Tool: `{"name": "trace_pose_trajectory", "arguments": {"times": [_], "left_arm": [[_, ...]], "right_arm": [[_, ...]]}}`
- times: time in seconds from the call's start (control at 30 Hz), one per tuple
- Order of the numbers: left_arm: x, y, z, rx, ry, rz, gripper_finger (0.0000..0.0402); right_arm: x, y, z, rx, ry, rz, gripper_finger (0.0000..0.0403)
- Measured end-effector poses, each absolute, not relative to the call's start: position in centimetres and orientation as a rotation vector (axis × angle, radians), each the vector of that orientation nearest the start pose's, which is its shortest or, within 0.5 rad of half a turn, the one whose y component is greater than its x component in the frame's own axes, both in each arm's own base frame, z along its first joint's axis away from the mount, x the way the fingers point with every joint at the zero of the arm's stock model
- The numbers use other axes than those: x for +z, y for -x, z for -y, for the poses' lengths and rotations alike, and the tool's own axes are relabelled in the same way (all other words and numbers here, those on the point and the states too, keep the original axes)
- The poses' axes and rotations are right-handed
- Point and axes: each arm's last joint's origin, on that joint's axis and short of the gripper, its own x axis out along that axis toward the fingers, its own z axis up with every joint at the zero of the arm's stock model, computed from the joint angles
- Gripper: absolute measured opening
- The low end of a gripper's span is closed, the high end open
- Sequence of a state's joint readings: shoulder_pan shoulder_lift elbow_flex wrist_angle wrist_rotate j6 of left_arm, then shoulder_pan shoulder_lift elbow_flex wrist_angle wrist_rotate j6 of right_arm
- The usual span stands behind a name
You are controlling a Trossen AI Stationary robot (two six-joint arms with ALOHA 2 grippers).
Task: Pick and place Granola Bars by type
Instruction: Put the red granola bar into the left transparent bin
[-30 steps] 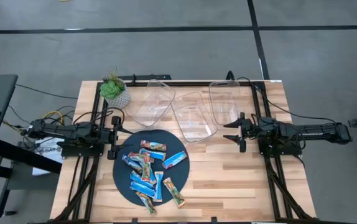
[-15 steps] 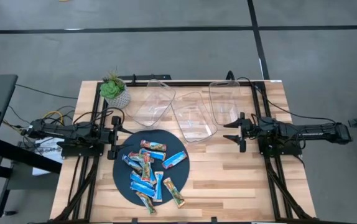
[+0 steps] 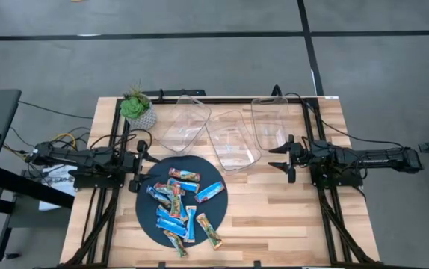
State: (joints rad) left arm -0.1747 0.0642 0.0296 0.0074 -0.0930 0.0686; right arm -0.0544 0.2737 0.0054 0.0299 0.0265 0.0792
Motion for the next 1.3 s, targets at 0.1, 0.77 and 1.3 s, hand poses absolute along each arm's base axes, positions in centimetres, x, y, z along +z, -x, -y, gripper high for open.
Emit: {"name": "trace_pose_trajectory", "arguments": {"times": [0.1,0.77,1.3], "left_arm": [[17.6,-10.3,1.4,-0.03,-0.084,-0.077,0.0224],[24.5,-23.7,5.9,0.068,-0.077,-0.513,0.0224],[21.8,-31.8,11.6,0.208,0.129,-0.77,0.0224]], "right_arm": [[14.5,-11.2,0.7,-0.09,-0.082,-0.235,0.024],[14.5,-11.2,0.7,-0.09,-0.082,-0.235,0.024],[14.5,-11.2,0.7,-0.09,-0.082,-0.235,0.024]]}}
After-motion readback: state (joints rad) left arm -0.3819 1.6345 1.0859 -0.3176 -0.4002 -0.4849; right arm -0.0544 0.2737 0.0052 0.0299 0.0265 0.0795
